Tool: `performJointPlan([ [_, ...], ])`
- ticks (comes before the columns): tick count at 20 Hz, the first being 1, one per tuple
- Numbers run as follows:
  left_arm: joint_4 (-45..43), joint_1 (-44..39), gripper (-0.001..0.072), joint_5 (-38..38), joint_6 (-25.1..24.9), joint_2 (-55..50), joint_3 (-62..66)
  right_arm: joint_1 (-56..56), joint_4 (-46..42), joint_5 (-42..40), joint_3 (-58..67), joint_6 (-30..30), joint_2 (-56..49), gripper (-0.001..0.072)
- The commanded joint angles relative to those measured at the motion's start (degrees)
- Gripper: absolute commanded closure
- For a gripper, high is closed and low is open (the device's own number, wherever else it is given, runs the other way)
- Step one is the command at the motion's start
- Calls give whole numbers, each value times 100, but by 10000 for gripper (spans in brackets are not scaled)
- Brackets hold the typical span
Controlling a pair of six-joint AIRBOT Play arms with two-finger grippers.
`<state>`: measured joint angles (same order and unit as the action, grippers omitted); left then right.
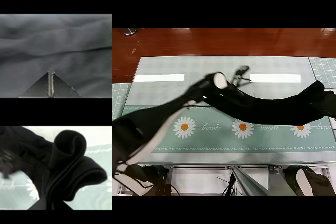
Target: Fold the shirts.
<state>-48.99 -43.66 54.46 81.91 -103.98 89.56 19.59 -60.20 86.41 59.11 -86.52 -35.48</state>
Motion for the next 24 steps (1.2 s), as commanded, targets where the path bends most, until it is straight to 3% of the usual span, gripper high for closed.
performJointPlan([
  [1, 452, -756, 678, 584, 131, -636, 350, 4, 164, 59, -15, -50, 107, 687],
  [4, 586, -1180, 678, 625, 129, -817, 350, -2, 162, 61, -15, -44, 107, 687],
  [7, 601, -1001, 677, 973, 133, -800, 555, -2, 162, 66, -15, -46, 107, 687],
  [10, 597, -162, 677, 1239, 188, -553, 688, -2, 273, 59, -15, -50, 68, 687],
  [13, 586, 1250, 677, 1720, 238, -33, 660, -365, 848, -116, -13, -24, -229, 686],
  [16, 507, 2697, 677, 2055, 328, 863, 282, -1394, 1368, -1110, 35, 166, -754, 687],
  [19, 483, 3762, 677, 2122, -254, 2181, -522, -2540, 1362, -1904, 321, 164, -1764, 687],
  [22, 485, 4328, 677, 2024, -732, 3589, -1644, -3512, 1364, -2544, 850, 177, -3163, 686],
  [24, 485, 4419, 677, 1871, -800, 4448, -2503, -3921, 1364, -2815, 1342, 245, -4116, 686],
])
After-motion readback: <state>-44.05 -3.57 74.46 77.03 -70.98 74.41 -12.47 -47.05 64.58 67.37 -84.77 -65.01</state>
